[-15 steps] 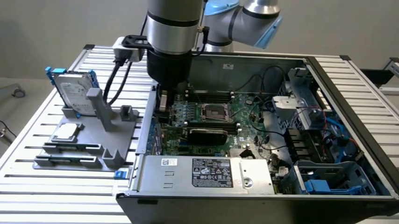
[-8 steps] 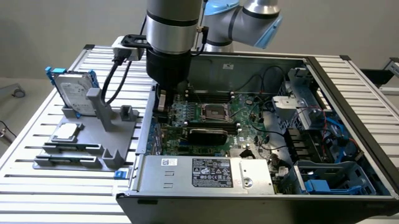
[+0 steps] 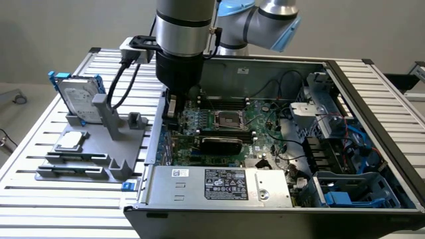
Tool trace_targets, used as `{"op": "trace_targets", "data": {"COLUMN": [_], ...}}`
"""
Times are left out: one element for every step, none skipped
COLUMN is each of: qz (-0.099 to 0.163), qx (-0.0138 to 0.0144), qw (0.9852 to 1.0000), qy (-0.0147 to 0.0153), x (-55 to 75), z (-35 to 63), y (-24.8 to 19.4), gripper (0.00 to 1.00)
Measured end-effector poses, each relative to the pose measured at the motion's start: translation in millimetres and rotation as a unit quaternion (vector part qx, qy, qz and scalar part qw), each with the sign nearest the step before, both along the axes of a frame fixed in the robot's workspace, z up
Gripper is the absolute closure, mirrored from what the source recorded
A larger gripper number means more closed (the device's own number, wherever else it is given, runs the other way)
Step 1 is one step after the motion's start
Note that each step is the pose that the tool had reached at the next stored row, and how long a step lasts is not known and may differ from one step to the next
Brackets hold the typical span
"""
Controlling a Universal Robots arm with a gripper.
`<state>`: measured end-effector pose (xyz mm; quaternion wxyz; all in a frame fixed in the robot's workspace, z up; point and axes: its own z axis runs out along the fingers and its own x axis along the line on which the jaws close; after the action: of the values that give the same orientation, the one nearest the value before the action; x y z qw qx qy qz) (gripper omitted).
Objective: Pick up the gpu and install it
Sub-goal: 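Press down on the gpu until it lock into place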
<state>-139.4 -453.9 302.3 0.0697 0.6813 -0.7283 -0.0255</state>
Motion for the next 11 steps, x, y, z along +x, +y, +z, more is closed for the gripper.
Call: {"op": "trace_targets", "data": {"qz": [-0.001,-0.003,-0.004,-0.005,-0.007,-0.008,-0.009,-0.011,-0.013,-0.014,-0.016], "qx": [-0.0002,-0.0003,-0.0006,-0.0009,-0.0012,-0.0014,-0.0015,-0.0016,-0.0017,-0.0018,-0.002], "qw": [1.0,1.0,1.0,1.0,1.0,1.0,1.0,0.9999,0.9999,0.9999,0.9999], "qy": [0.0,0.0,0.0,0.0,0.0,0.0,0.0,0.0,0.0,0.0,0.0], "x": [0.0,0.0,0.0,0.0,0.0,0.0,0.0,0.0,0.0,0.0,0.0], "z": [0.1,0.0,0.0,0.0,0.1,0.1,0.1,0.1,0.1,0.1,0.1], "y": [0.2,0.3,0.6,0.8,1.1,1.4,1.7,2.0,2.2,2.4,2.6], "gripper": [0.89,0.89,0.89,0.89,0.89,0.89,0.89,0.89,0.89,0.89,0.89]}}
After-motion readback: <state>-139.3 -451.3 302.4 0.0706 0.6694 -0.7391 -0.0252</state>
